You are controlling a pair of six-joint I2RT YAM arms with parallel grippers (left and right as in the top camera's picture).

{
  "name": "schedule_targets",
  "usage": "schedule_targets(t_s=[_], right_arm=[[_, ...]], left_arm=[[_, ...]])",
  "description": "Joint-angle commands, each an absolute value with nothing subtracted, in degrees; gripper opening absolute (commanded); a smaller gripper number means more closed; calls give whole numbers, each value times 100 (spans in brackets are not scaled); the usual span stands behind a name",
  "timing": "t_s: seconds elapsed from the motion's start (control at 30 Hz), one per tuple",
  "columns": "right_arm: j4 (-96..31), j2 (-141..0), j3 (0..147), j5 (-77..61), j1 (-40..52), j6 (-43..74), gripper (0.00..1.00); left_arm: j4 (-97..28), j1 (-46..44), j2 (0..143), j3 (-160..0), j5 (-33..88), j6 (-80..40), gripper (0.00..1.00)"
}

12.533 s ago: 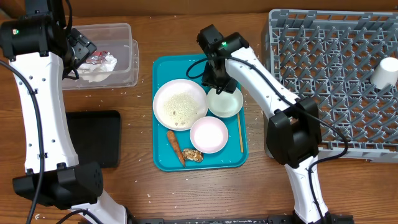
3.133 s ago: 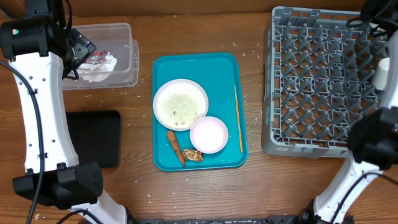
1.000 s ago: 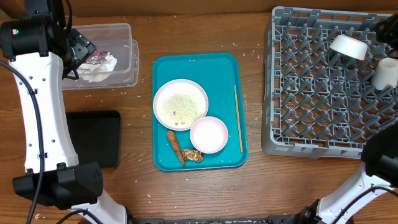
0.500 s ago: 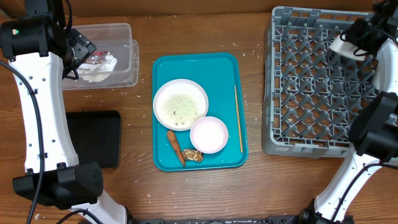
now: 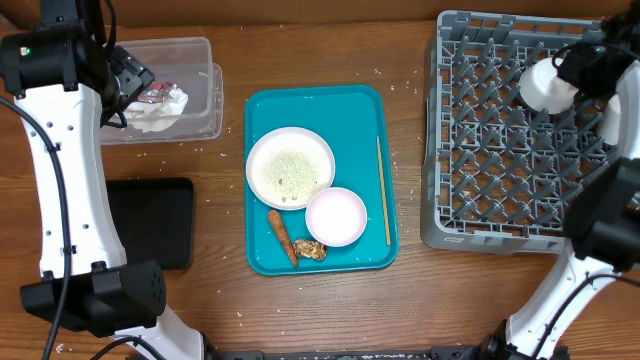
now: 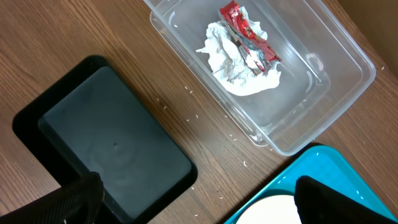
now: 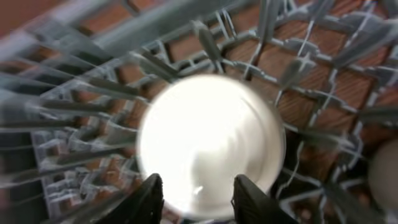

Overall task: Sort waste into correct bins and load items into the dishwasher
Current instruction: 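Withdraw the right gripper from the rack toward the pink bowl, then grasp the pink bowl on the teal tray with the right gripper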

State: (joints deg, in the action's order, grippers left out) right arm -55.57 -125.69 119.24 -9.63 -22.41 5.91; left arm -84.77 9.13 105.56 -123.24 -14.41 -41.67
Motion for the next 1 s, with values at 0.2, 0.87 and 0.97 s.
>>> schedule_targets(t_s=[0.2,0.87,0.97], right_arm=[[-6965,-11443,12009,-4908,-1839,255,72],[-8558,-11522,11649,-749,3778,2176,88],[-7867,-11522,11074,-694,4303,2491,78]], left_arm=[[-8484,923,10565,-12342,-1544,-4244,100],[-8484,923,10565,-12342,-1544,-4244,100],[-8484,923,10565,-12342,-1544,-4241,100]])
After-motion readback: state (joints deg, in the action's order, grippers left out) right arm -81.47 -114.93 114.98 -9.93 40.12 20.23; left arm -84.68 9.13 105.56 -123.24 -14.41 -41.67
